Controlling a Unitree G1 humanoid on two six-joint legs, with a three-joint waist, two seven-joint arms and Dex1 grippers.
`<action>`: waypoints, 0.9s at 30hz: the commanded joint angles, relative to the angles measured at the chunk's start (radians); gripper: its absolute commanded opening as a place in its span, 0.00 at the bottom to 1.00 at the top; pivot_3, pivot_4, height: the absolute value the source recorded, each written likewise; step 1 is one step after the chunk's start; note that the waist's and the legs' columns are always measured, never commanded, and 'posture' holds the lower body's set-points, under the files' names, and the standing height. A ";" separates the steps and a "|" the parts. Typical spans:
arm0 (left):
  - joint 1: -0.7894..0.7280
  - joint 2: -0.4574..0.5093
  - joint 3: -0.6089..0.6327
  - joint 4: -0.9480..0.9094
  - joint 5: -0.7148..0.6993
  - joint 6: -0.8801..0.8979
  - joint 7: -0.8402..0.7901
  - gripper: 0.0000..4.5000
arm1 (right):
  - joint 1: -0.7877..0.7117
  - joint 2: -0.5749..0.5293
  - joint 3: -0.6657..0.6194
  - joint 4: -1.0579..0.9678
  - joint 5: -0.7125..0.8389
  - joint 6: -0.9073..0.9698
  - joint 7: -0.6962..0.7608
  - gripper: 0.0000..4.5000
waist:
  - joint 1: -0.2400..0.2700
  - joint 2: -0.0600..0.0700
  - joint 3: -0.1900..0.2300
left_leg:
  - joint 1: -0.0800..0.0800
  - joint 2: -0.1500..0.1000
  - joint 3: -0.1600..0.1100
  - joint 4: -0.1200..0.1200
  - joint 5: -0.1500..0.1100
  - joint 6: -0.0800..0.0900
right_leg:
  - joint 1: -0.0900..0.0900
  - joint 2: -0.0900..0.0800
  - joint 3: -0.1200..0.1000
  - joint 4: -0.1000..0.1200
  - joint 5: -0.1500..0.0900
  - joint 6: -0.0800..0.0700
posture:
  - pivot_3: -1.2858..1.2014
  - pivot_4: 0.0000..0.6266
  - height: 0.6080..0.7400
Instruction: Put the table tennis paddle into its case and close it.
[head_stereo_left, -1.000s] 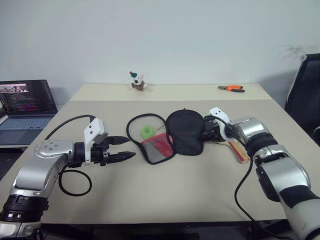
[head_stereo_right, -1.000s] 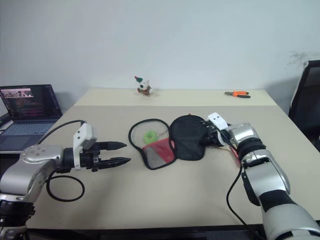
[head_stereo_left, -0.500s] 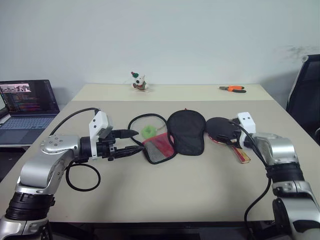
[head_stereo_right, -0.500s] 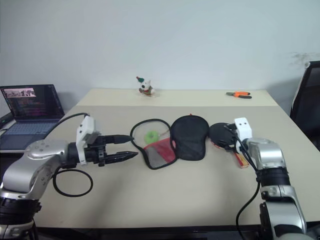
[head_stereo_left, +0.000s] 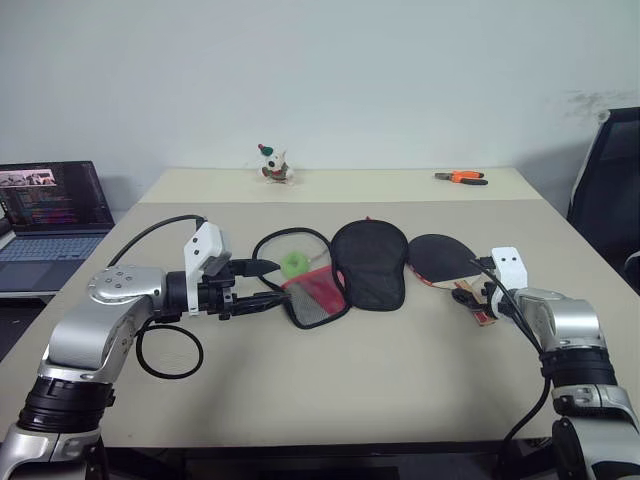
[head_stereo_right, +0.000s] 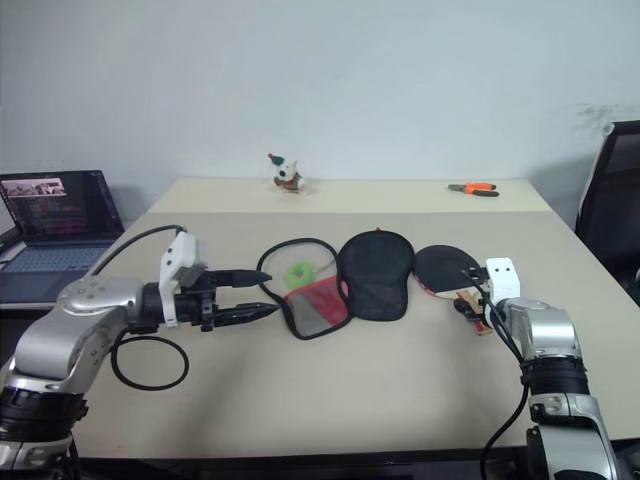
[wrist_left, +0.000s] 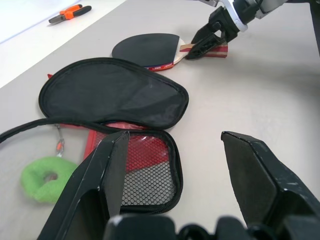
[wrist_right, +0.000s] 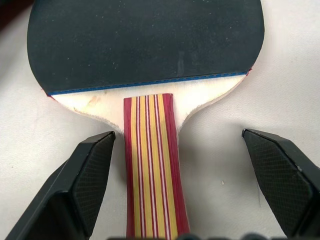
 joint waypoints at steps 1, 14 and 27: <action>-0.014 0.002 0.011 -0.013 0.003 -0.019 -0.003 0.71 | -0.019 0.000 0.007 0.058 -0.002 -0.030 -0.013 0.86 | 0.000 0.000 0.000 | 0.001 0.000 0.000 0.000 0.000 0.000 | 0.001 0.000 0.000 0.000 0.000 0.000 | 0.52 0.24 1.00; 0.034 0.023 0.063 -0.033 -0.009 -0.005 0.016 0.71 | -0.062 0.031 -0.072 0.055 0.015 -0.066 -0.174 0.24 | 0.001 -0.001 -0.001 | 0.004 0.001 0.000 0.002 0.000 0.000 | 0.004 0.002 0.001 0.000 0.002 -0.001 | 0.52 0.24 1.00; 0.104 0.049 0.160 -0.025 -0.018 -0.002 0.058 0.71 | -0.015 0.346 -0.052 -0.578 0.186 0.311 -0.310 0.24 | -0.001 0.001 0.000 | -0.007 0.004 -0.001 -0.002 0.000 0.000 | -0.011 0.005 0.011 0.001 0.002 -0.002 | 0.52 0.24 1.00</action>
